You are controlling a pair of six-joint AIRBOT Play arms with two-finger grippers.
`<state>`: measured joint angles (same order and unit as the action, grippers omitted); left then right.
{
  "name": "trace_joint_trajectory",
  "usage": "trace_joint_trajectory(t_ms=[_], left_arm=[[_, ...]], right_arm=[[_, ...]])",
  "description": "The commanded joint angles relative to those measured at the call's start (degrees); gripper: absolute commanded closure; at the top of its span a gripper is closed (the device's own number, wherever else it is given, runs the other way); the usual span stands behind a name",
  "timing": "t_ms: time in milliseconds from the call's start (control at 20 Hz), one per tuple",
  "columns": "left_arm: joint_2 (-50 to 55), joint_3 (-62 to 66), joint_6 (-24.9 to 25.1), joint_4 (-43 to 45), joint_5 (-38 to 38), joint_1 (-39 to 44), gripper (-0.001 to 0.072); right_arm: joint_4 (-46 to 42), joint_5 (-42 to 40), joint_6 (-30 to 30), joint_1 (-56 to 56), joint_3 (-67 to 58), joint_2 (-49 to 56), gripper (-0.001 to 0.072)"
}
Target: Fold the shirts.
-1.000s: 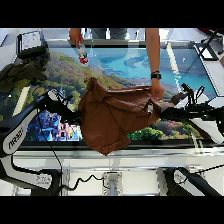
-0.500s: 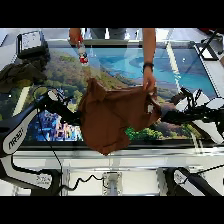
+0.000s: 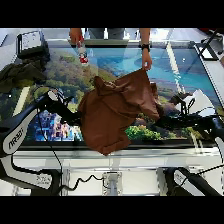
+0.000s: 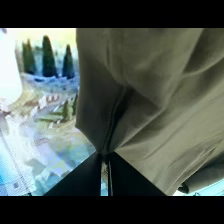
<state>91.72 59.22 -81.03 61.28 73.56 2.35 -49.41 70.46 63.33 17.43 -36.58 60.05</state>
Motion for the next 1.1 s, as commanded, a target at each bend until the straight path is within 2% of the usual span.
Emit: trace_joint_trajectory(t_ms=[0,350,600,800,900,1050], left_arm=[[0.0,0.1,0.0,0.0,0.8,0.0,0.0692],[0.0,0.1,4.8,-4.9,1.7,0.0,0.0691],[-0.1,0.1,7.3,-13.0,-2.0,0.0,0.0691],[-0.1,0.1,12.1,-23.5,-1.8,-1.1,0.0692],[-0.1,0.1,14.0,-28.6,-1.3,-2.3,0.0692],[-0.1,0.1,14.1,-28.5,-0.4,-2.8,0.0692]], right_arm=[[1.8,-5.0,-0.4,0.0,0.7,0.0,0.0405],[2.3,-4.2,-0.4,0.0,0.7,0.0,0.0405],[0.0,-4.4,-0.4,0.0,0.7,0.0,0.0405],[-1.2,-5.1,-0.4,0.1,0.7,0.0,0.0404],[-1.5,-6.6,-0.4,0.1,0.7,0.0,0.0404],[-2.1,-11.7,-0.3,0.1,0.7,0.0,0.0395]])
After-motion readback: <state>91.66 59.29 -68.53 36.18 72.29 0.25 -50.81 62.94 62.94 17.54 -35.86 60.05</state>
